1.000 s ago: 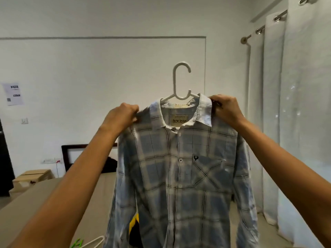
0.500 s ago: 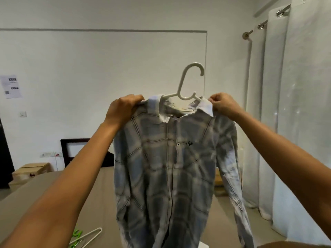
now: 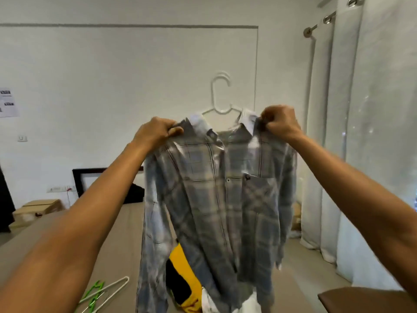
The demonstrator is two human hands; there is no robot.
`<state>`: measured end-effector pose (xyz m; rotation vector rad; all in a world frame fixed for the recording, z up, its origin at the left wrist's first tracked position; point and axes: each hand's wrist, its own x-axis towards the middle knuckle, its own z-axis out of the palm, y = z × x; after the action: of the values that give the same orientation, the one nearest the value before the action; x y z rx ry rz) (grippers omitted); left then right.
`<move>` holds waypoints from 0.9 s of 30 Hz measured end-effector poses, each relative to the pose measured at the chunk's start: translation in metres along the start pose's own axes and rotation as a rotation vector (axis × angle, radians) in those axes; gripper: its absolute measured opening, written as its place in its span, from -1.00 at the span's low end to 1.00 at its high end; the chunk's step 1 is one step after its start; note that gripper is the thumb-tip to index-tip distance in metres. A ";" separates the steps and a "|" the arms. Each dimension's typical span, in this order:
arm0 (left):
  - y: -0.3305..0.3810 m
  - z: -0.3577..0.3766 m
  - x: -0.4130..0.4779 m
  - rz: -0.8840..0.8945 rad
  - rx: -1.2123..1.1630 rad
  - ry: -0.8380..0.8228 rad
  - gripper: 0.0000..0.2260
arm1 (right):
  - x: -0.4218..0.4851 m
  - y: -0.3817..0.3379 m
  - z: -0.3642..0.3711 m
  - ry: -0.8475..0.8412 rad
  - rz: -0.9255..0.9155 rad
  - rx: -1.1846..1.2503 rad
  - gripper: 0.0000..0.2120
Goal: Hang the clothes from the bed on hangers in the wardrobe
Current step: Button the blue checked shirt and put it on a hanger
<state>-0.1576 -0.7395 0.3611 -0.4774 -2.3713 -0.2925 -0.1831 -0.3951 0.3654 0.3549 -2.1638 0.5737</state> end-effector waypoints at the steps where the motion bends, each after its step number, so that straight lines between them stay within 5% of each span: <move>1: 0.000 0.005 -0.002 0.062 0.011 0.185 -0.76 | -0.002 -0.001 -0.001 0.124 -0.022 0.058 -0.83; 3: 0.001 0.010 -0.002 0.142 0.123 0.413 -0.87 | -0.006 -0.002 -0.001 0.199 -0.057 0.143 -0.84; 4: 0.003 0.009 -0.001 0.144 0.127 0.399 -0.88 | -0.006 -0.002 -0.002 0.117 -0.043 0.168 -0.83; 9: -0.001 0.010 0.008 0.132 0.104 0.236 -0.79 | -0.006 0.002 -0.023 -0.606 0.121 0.476 -0.87; 11: 0.000 0.010 0.008 0.141 0.096 0.223 -0.79 | -0.007 0.007 -0.025 -0.573 0.179 0.525 -0.88; 14: 0.000 0.009 0.011 0.121 0.100 0.219 -0.79 | -0.010 0.011 -0.019 -0.281 0.225 0.657 -0.96; 19: 0.005 0.010 0.017 0.085 0.097 0.280 -0.80 | -0.021 0.003 -0.006 0.212 0.003 0.685 -0.75; 22: 0.004 0.013 0.020 0.040 0.111 0.300 -0.84 | -0.027 -0.003 -0.008 0.041 -0.116 0.520 -0.95; 27: 0.004 0.021 0.020 0.013 0.022 0.291 -0.86 | -0.009 -0.002 -0.034 -0.281 0.073 0.395 -0.92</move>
<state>-0.1820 -0.7239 0.3597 -0.4096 -2.0856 -0.3079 -0.1541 -0.3784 0.3771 0.6008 -2.3308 1.0511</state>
